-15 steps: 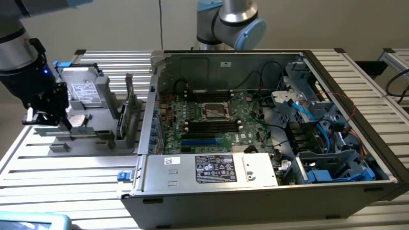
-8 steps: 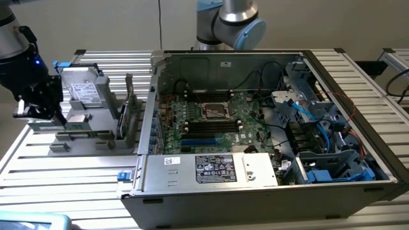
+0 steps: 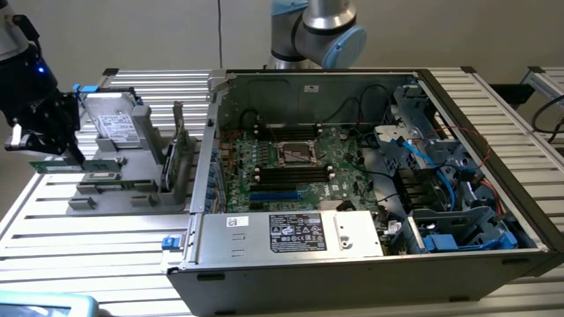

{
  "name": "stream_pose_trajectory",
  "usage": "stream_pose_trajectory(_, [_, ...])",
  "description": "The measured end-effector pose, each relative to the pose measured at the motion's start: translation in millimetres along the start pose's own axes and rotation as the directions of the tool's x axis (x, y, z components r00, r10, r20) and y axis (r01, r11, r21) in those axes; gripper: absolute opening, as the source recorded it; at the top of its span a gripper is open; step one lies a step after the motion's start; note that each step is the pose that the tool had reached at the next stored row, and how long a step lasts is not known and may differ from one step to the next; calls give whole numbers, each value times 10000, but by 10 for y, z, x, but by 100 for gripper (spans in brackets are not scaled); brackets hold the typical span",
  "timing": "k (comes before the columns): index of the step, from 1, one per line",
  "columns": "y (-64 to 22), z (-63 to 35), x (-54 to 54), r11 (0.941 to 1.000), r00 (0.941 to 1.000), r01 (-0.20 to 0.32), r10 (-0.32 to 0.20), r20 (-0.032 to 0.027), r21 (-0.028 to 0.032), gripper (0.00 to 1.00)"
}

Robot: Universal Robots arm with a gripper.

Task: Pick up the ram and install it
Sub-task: 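Pick up the ram and move it above insertion slot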

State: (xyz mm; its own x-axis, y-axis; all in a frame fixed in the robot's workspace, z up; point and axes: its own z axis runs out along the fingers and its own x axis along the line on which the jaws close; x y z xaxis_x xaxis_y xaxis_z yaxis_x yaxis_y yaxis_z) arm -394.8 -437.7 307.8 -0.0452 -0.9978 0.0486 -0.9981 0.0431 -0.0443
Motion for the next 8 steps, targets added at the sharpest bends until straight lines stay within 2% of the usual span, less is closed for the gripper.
stream_pose_trajectory(8, [-8, -257, 13, 10000, 10000, -50, 50, -60, 0, 12])
